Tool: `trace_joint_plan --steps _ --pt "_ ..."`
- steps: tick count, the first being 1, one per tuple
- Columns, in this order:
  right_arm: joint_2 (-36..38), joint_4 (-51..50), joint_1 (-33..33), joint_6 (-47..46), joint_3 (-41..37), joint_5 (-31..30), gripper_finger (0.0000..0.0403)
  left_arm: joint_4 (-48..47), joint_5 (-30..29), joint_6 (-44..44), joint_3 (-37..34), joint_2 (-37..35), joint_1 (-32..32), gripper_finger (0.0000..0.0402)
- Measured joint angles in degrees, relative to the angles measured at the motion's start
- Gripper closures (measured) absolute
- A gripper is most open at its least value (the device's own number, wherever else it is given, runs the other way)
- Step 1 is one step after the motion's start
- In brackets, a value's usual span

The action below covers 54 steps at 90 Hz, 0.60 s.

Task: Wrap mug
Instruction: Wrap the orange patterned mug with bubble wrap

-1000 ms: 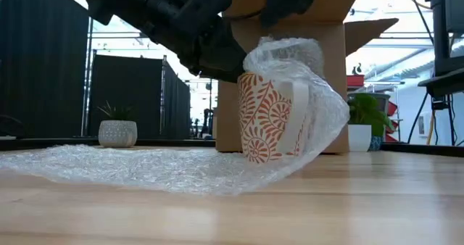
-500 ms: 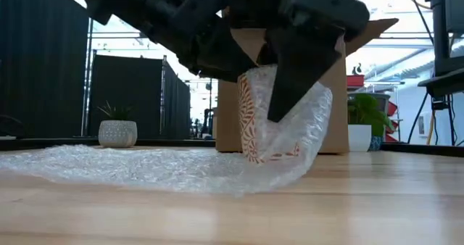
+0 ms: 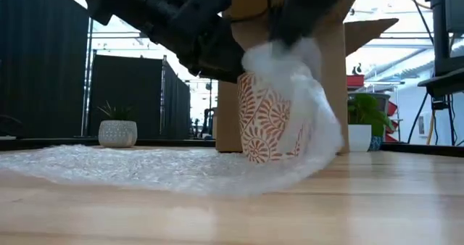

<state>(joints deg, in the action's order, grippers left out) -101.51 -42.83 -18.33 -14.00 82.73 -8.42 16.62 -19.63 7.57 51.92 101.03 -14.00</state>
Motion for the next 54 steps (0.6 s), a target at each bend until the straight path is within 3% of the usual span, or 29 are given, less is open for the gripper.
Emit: trace_joint_plan --steps 26,54 --pt "9.39 -5.11 -0.11 -3.77 0.08 -2.24 0.0151 0.0 -0.01 -0.17 0.0 0.0 0.0 0.018" --pt "4.74 -7.04 -2.29 -4.53 0.03 2.57 0.0152 0.0 -0.01 -0.35 -0.02 0.0 0.0 0.018"
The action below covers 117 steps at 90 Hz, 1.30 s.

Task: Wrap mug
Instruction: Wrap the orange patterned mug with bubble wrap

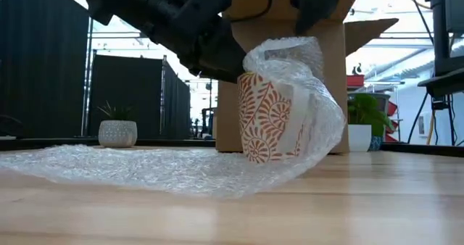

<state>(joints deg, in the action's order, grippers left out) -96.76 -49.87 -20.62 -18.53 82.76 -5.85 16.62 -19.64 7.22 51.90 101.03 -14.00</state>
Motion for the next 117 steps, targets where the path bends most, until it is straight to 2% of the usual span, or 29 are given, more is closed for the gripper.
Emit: trace_joint_plan --steps 13,25,37,47,65,89,101,117 --pt "-3.16 2.52 -0.22 1.41 0.0 -0.12 0.0152 0.0 0.0 0.0 0.0 0.0 0.0 0.018" --pt "-2.19 -2.44 -0.47 0.94 0.02 -0.26 0.0151 0.1 -0.01 0.49 0.0 0.0 0.0 0.018" --pt "0.66 -1.07 -0.54 -0.29 0.06 -4.01 0.0152 1.07 0.18 1.24 -0.04 0.02 0.0 0.018" --pt "0.46 2.65 -0.49 2.31 0.13 -6.5 0.0151 1.13 0.59 1.31 -0.04 0.02 0.0 0.018" --pt "-5.1 4.77 0.29 6.12 0.11 -6.38 0.0151 1.11 0.74 1.33 -0.04 0.02 0.0 0.018" --pt "-14.07 6.23 1.63 3.94 0.31 -6.76 0.0153 1.27 0.85 1.51 0.0 0.03 0.0 0.018" --pt "-15.93 7.14 1.76 5.73 0.22 -6.91 0.0179 1.37 0.83 1.31 0.0 0.02 -0.09 0.018" --pt "-16.14 7.52 1.72 6.12 0.31 -6.73 0.0253 0.96 1.29 1.29 -0.04 -1.16 -0.13 0.018"
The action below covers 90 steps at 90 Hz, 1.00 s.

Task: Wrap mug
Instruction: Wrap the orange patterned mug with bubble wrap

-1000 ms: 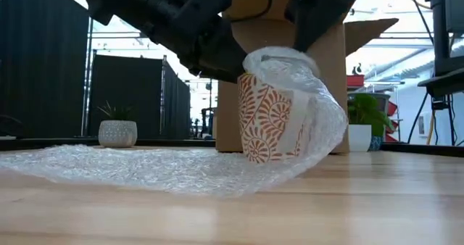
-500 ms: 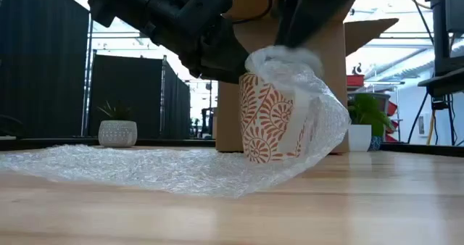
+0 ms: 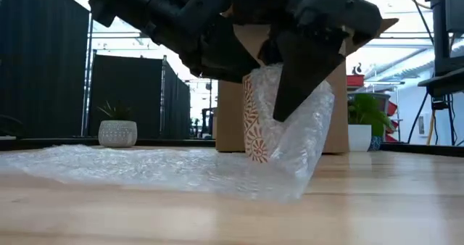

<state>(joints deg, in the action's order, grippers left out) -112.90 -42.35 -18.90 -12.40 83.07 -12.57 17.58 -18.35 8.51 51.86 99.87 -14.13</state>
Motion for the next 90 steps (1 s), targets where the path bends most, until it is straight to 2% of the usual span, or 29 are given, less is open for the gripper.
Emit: trace_joint_plan --steps 23,34,45,53,72,82,90 --pt "-0.26 0.1 0.25 1.13 -0.28 0.21 0.0351 -6.79 0.42 0.75 -0.24 -5.51 -1.1 0.018" --pt "-0.26 -0.1 0.24 1.67 -0.31 0.47 0.0382 -13.17 0.35 3.06 -0.24 -8.53 -1.7 0.018" --pt "-0.25 -0.04 0.24 1.51 -0.31 0.44 0.0382 -23.26 0.17 8.17 -0.17 -12.47 -2.89 0.018" --pt "-0.26 0.11 0.26 0.75 -0.31 0.43 0.0365 -33.19 0.17 15.81 -0.16 -16.02 -4.3 0.018" --pt "-0.24 0.2 0.26 0.17 -0.31 0.39 0.0353 -55.59 -0.7 28.65 -0.11 -22.83 -10.94 0.018" --pt "-0.24 0.22 0.26 0.2 -0.31 0.47 0.0359 -61.43 -0.03 35.86 -1.98 -22.95 -13.97 0.018" --pt "-0.24 0.22 0.26 0.2 -0.31 0.5 0.0362 -62.03 2.62 40.73 -5.74 -22.93 -16.09 0.018"
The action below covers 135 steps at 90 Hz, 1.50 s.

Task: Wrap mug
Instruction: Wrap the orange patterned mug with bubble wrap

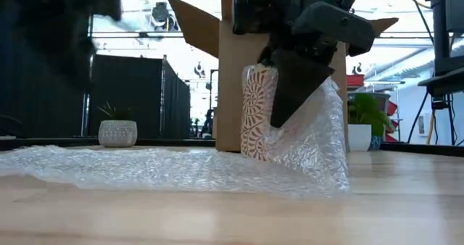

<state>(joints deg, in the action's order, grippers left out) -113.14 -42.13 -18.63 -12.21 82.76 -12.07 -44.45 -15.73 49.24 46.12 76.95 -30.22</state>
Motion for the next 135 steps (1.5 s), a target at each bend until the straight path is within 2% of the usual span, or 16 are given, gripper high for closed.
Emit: trace_joint_plan --steps 21,42,52,77,81,100,123,135 --pt "0.0 0.02 -0.04 0.9 0.0 0.05 0.0361 3.53 7.11 4.72 -7.48 0.0 -4.83 0.018" --pt "0.02 0.21 0.17 1.31 0.0 0.21 0.036 9.97 6.2 8.85 -12.02 2.04 -6.1 0.019" --pt "0.04 0.77 0.42 1.33 0.0 0.25 0.036 14.99 4.24 8.74 -13.62 3.73 -5.99 0.0228" --pt "0.04 3.96 1.09 2.36 0.0 0.32 0.036 22.34 1.38 5.08 -13.8 5.62 -3.79 0.038" --pt "0.04 4.46 1.13 2.38 0.0 0.32 0.036 23.5 1.6 4.38 -13.78 5.45 -3.65 0.0392" --pt "0.04 4.17 1.38 2.12 0.0 0.32 0.036 21.43 2.55 2.41 -10.55 3.45 -3.61 0.0401" --pt "0.04 4.2 1.73 -0.09 0.0 0.41 0.036 23.38 -3.59 -5.34 -5.38 2.64 -3.31 0.0401" --pt "0.04 4.21 1.84 -0.58 0.0 0.38 0.0356 26.5 -4.93 -10.93 -3.98 2.62 -1.75 0.0401"
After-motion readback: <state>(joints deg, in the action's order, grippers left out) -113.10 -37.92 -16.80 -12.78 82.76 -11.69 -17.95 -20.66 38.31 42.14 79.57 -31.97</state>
